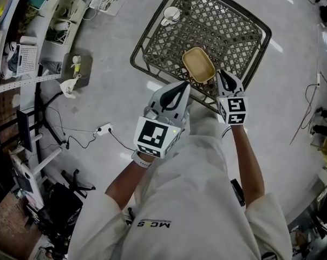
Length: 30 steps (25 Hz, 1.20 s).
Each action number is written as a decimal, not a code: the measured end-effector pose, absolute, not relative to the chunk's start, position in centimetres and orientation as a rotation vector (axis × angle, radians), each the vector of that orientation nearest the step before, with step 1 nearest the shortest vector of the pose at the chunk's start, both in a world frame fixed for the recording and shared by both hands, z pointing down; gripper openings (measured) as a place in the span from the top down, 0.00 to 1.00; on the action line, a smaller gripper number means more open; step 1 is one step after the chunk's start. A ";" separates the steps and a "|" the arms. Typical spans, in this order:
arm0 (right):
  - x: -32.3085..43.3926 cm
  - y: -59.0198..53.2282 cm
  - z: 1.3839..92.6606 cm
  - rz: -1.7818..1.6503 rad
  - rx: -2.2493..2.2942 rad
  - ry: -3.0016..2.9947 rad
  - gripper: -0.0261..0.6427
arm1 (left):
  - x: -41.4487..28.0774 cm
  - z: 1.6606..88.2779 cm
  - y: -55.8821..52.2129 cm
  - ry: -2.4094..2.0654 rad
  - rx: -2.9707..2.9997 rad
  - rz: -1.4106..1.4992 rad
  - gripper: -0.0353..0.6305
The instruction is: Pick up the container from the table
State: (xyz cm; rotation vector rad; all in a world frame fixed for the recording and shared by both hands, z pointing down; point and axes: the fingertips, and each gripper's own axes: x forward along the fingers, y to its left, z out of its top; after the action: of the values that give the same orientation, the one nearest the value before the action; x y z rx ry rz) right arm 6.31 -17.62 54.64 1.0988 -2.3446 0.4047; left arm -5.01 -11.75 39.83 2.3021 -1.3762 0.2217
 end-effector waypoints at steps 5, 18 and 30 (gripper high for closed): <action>6.4 -17.9 57.5 0.445 1.071 -2.303 0.86 | -5.0 40.6 -12.6 -1.380 2.283 0.230 0.92; 7.4 -19.2 66.4 0.534 1.001 -2.164 0.86 | -3.2 43.6 -13.4 -1.333 2.248 0.267 0.92; 7.8 -19.5 70.9 0.599 0.960 -2.074 0.83 | -1.4 44.3 -13.5 -1.281 2.247 0.283 0.92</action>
State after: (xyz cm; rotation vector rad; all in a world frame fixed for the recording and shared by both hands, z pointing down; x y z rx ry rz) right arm 7.84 -19.48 70.93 0.9595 -2.0737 0.5985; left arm -1.39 -13.49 44.26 2.2475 -1.2814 0.2828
